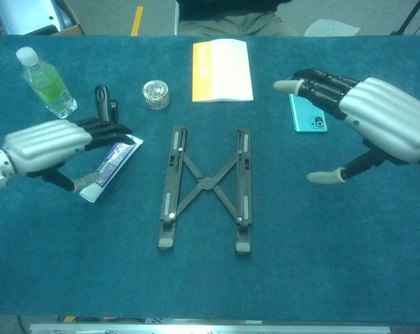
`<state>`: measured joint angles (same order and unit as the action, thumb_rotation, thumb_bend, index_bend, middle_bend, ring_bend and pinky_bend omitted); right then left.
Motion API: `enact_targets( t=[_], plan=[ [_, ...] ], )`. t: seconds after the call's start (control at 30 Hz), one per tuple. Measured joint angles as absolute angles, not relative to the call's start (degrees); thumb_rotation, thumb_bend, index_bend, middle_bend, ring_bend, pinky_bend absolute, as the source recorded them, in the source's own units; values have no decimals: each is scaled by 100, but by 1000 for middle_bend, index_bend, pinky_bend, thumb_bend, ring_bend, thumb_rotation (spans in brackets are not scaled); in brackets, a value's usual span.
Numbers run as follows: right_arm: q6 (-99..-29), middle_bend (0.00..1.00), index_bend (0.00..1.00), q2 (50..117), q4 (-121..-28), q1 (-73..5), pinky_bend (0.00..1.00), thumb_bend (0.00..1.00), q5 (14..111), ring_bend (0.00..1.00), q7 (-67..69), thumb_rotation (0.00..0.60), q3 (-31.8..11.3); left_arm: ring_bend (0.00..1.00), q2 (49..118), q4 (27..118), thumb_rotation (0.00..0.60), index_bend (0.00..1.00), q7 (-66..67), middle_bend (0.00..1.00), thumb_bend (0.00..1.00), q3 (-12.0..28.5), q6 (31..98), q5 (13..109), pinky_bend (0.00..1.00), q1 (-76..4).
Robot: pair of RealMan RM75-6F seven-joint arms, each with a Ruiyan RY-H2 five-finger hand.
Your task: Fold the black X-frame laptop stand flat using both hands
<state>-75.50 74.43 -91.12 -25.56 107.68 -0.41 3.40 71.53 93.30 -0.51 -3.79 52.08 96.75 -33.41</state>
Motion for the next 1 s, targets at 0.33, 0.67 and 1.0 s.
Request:
enact_targets(
  t=[0.33, 0.67, 1.0],
  plan=[
    [-7677, 71, 0, 7545, -8633, -2501, 170, 0, 10930, 10, -71, 509, 479, 0, 7896, 8898, 600, 0, 697, 0, 463, -298, 5074, 9693, 3, -3583],
    [-7709, 5, 0, 7742, -8336, -2552, 151, 0, 11189, 0, -273, 522, 592, 0, 8333, 8395, 600, 0, 1026, 0, 444, -291, 4655, 9834, 0, -4075],
    [-7653, 0, 0, 8083, -8122, -2623, 147, 0, 11288, 0, -621, 527, 583, 0, 8830, 7883, 600, 0, 1088, 0, 424, -290, 4435, 9811, 0, -4423]
  ],
)
